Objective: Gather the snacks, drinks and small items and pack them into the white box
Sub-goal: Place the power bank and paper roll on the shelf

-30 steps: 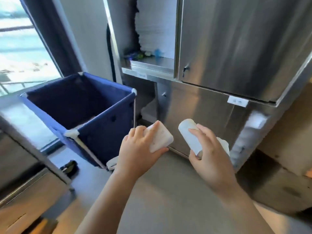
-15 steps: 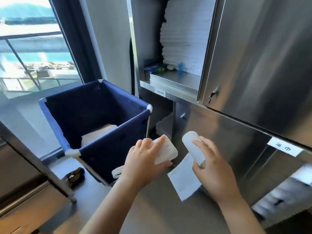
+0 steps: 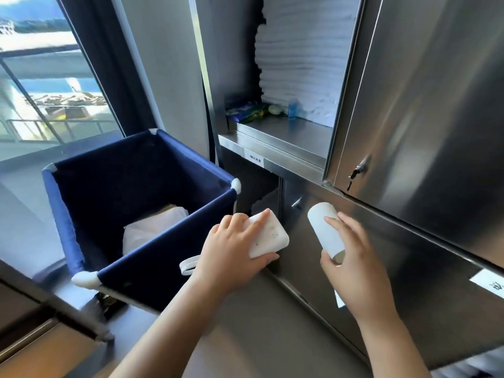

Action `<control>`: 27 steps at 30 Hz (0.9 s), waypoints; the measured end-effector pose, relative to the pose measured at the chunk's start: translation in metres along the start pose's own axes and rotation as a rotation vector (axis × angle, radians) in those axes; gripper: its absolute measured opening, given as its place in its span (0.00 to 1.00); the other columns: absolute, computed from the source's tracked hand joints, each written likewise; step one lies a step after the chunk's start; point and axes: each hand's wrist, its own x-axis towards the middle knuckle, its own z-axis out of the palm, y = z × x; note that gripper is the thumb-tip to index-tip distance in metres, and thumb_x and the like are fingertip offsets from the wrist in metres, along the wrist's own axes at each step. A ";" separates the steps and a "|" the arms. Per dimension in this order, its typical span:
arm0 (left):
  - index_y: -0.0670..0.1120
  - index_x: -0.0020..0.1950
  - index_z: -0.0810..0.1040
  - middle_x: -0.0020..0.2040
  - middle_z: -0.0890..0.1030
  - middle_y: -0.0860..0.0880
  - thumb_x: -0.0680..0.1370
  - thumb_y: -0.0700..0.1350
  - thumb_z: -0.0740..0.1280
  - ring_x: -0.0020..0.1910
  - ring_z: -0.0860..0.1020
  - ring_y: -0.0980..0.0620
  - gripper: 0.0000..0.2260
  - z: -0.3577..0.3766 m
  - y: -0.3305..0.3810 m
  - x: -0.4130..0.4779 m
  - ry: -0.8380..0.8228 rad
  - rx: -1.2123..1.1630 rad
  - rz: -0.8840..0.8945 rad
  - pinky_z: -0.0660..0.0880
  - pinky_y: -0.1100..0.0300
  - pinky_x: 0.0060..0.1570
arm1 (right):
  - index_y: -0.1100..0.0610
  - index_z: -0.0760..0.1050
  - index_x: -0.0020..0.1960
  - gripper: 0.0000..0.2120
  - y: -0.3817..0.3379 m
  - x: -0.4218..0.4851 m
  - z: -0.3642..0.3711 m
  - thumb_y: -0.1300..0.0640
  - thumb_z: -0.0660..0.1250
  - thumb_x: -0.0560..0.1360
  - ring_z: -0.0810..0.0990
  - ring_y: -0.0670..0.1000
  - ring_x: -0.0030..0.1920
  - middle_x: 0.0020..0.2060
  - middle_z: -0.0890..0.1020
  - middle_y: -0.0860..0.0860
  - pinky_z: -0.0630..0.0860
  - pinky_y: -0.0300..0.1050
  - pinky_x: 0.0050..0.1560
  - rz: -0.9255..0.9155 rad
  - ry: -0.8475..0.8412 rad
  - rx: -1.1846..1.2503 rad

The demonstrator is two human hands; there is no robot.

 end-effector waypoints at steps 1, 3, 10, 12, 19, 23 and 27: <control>0.59 0.73 0.60 0.56 0.72 0.52 0.69 0.68 0.61 0.55 0.71 0.48 0.34 0.002 -0.003 0.005 0.005 -0.002 -0.003 0.69 0.55 0.54 | 0.49 0.70 0.65 0.28 0.001 0.007 0.005 0.65 0.70 0.68 0.72 0.51 0.64 0.68 0.67 0.44 0.67 0.39 0.49 -0.014 -0.004 0.000; 0.58 0.73 0.61 0.56 0.73 0.51 0.69 0.67 0.62 0.55 0.71 0.47 0.34 0.007 -0.011 0.015 0.002 -0.004 -0.001 0.69 0.54 0.54 | 0.50 0.71 0.65 0.28 0.001 0.020 0.015 0.66 0.71 0.68 0.72 0.52 0.64 0.68 0.68 0.46 0.68 0.40 0.49 -0.038 -0.017 -0.011; 0.58 0.73 0.62 0.55 0.73 0.52 0.69 0.67 0.64 0.53 0.72 0.48 0.34 0.023 -0.055 0.066 0.011 -0.038 -0.029 0.69 0.55 0.53 | 0.49 0.71 0.65 0.29 -0.006 0.076 0.064 0.65 0.71 0.67 0.71 0.51 0.64 0.67 0.68 0.45 0.74 0.45 0.46 -0.056 -0.047 -0.037; 0.57 0.72 0.63 0.54 0.73 0.51 0.69 0.67 0.63 0.53 0.72 0.48 0.34 0.031 -0.074 0.089 0.022 -0.056 -0.020 0.69 0.54 0.52 | 0.47 0.70 0.65 0.29 -0.008 0.099 0.083 0.65 0.71 0.68 0.71 0.50 0.65 0.68 0.68 0.43 0.74 0.46 0.46 -0.035 -0.042 -0.041; 0.60 0.74 0.53 0.60 0.70 0.53 0.70 0.69 0.59 0.59 0.68 0.50 0.35 0.067 -0.147 0.214 0.006 -0.099 0.069 0.65 0.56 0.58 | 0.48 0.70 0.66 0.30 -0.010 0.205 0.144 0.64 0.73 0.67 0.73 0.52 0.63 0.68 0.69 0.45 0.72 0.42 0.43 0.002 -0.003 -0.136; 0.61 0.73 0.53 0.60 0.70 0.53 0.70 0.69 0.59 0.59 0.67 0.50 0.35 0.084 -0.178 0.292 -0.006 -0.140 0.148 0.66 0.56 0.57 | 0.50 0.72 0.65 0.31 -0.013 0.268 0.172 0.66 0.74 0.65 0.76 0.54 0.60 0.67 0.71 0.47 0.70 0.41 0.45 0.073 0.069 -0.176; 0.59 0.73 0.59 0.57 0.72 0.51 0.69 0.68 0.62 0.57 0.69 0.48 0.34 0.103 -0.186 0.356 -0.013 -0.175 0.212 0.67 0.54 0.56 | 0.48 0.70 0.65 0.31 -0.008 0.303 0.186 0.64 0.73 0.66 0.77 0.53 0.58 0.67 0.69 0.45 0.69 0.40 0.45 0.143 0.131 -0.198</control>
